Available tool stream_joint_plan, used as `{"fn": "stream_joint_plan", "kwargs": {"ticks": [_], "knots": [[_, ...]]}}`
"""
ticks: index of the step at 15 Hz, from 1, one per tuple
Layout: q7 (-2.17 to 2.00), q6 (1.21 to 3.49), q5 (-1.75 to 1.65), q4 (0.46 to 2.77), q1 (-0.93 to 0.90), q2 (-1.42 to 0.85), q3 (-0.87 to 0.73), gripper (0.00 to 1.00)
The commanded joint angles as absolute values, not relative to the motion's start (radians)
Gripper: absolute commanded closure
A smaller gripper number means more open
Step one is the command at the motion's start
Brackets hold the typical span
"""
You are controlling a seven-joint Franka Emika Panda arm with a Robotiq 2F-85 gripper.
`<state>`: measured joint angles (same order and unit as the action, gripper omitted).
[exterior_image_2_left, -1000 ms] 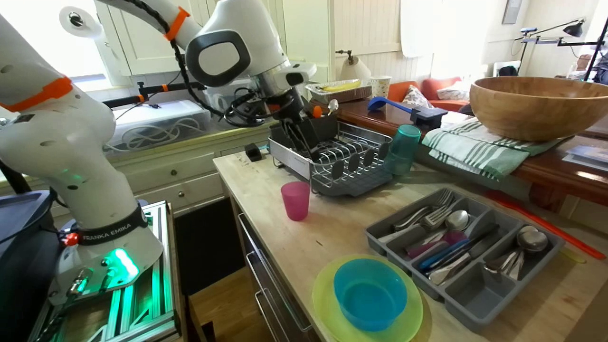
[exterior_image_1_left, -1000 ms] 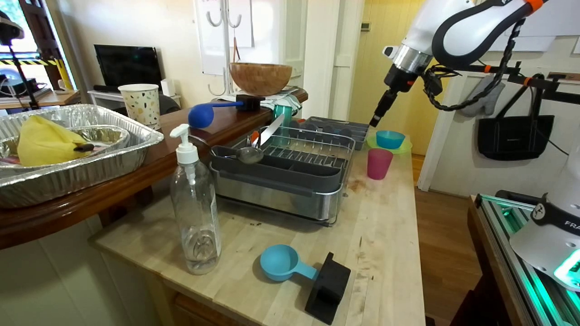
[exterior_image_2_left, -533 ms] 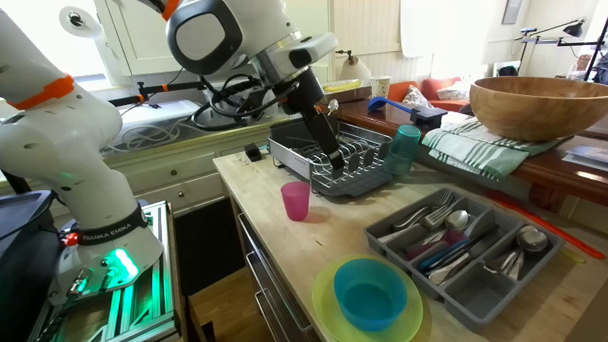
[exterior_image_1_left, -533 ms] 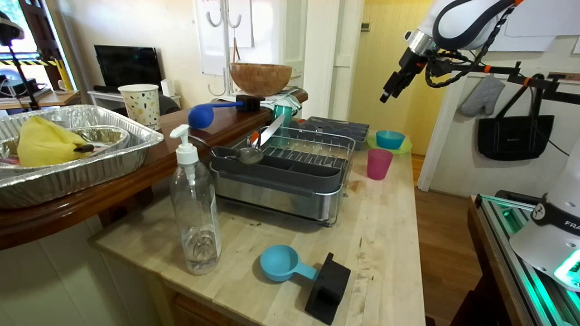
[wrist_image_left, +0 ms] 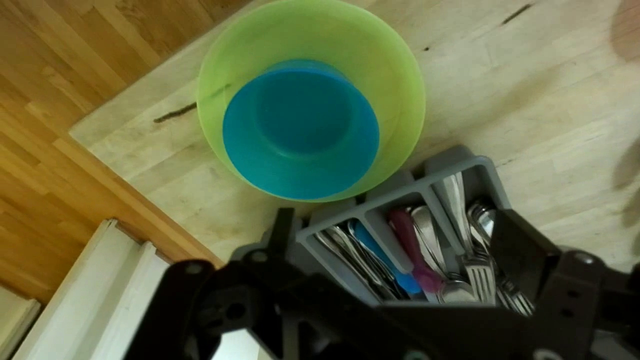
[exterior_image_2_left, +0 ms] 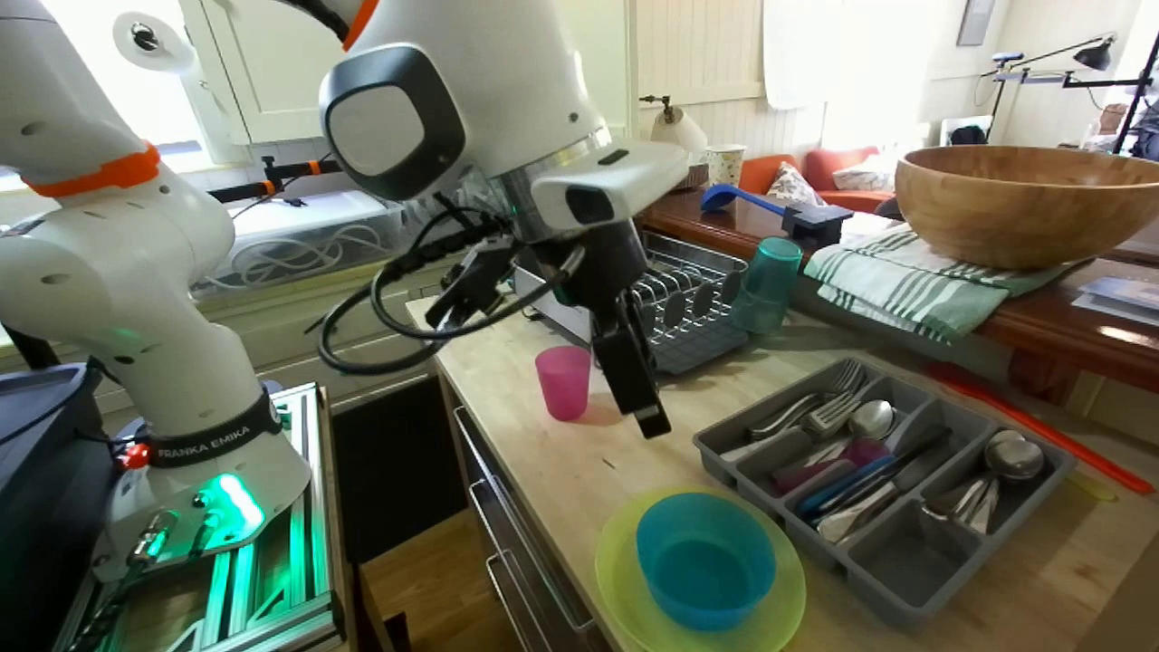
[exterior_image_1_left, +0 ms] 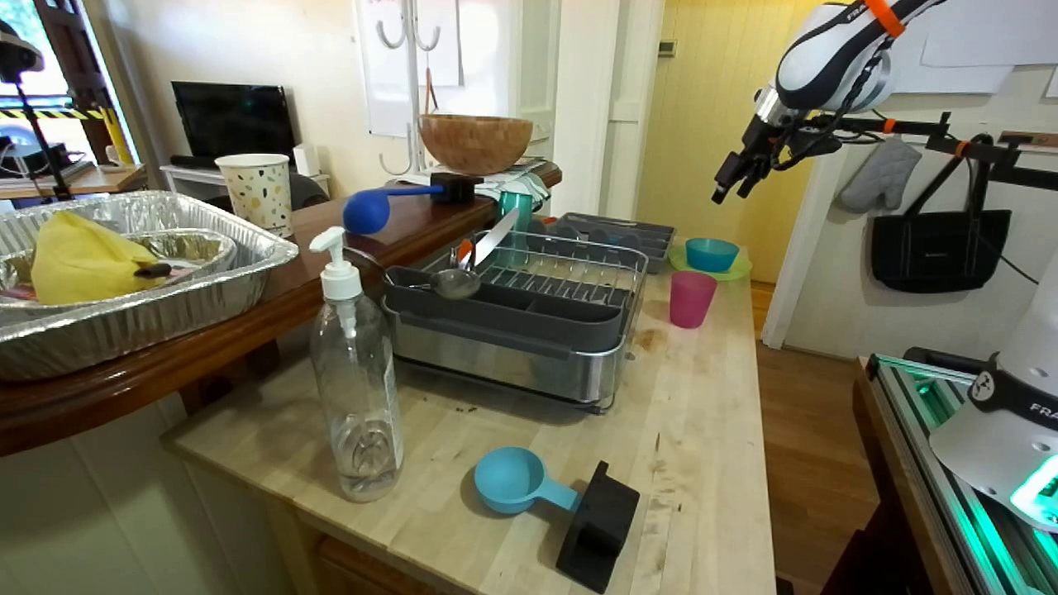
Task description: Put the cup on the table and put the bowl in the dishes tray
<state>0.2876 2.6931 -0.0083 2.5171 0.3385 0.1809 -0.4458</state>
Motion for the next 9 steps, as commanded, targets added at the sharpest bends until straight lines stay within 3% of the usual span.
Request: {"fn": "stream_joint_plan", "kwargs": {"ticks": [1, 9], "knots": [[0.394, 2.678, 0.121, 2.448, 0.317, 0.043, -0.483, 0.0], [0.644, 2.671, 0.343, 2.357, 0.343, -0.143, -0.451, 0.0]]}}
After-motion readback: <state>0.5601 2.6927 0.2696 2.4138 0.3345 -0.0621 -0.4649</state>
